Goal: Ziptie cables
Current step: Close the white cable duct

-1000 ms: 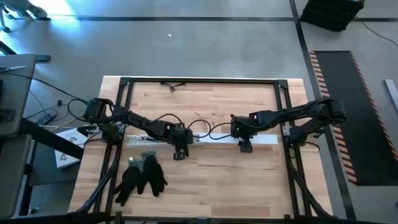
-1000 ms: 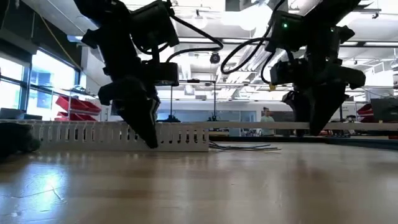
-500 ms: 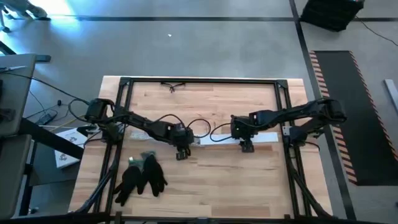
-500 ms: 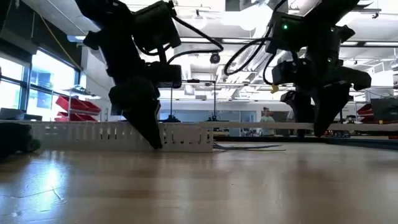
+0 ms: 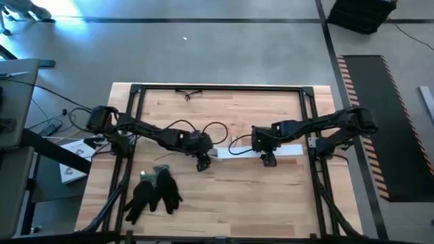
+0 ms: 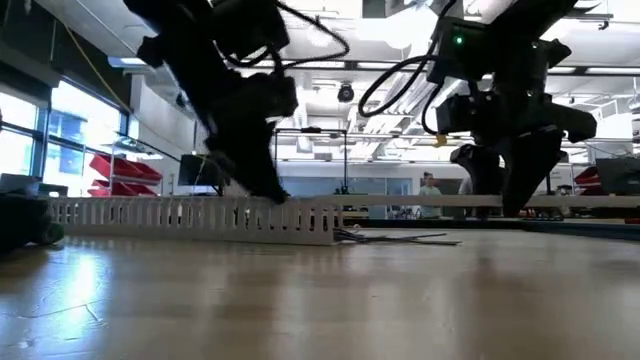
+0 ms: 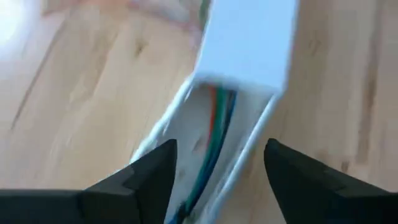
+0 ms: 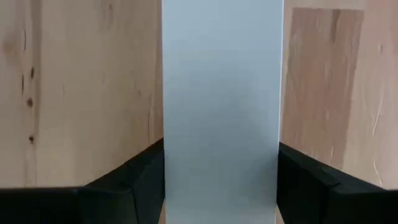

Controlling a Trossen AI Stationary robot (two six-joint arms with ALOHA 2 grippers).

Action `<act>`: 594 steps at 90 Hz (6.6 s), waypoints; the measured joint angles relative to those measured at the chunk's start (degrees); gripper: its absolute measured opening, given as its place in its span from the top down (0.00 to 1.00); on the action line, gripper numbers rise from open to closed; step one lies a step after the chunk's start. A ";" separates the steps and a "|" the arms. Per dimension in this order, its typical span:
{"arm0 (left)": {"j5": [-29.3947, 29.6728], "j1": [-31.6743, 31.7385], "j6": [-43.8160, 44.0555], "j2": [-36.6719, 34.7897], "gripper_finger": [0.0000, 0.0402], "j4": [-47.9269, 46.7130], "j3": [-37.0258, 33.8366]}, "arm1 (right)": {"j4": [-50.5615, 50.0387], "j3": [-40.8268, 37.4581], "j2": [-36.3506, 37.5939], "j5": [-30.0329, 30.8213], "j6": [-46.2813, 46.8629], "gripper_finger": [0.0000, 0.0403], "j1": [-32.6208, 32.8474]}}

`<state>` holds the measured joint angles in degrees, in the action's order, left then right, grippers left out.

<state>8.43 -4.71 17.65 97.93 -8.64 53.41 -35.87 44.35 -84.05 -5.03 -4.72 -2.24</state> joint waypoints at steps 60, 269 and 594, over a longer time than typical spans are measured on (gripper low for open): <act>2.60 0.57 0.69 4.74 0.73 6.92 -0.02 | -1.01 -0.11 0.04 0.63 3.55 0.45 -0.04; 1.25 2.12 -11.31 0.24 0.56 -6.38 3.63 | -1.27 -0.17 0.00 0.19 6.24 0.45 -0.02; 0.04 2.68 -8.70 5.82 0.43 -7.76 3.89 | -21.79 -0.13 10.96 10.02 24.14 0.30 -3.75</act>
<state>8.47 -2.03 8.95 103.74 -16.40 57.30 -57.66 44.23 -73.09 4.98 19.42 -5.99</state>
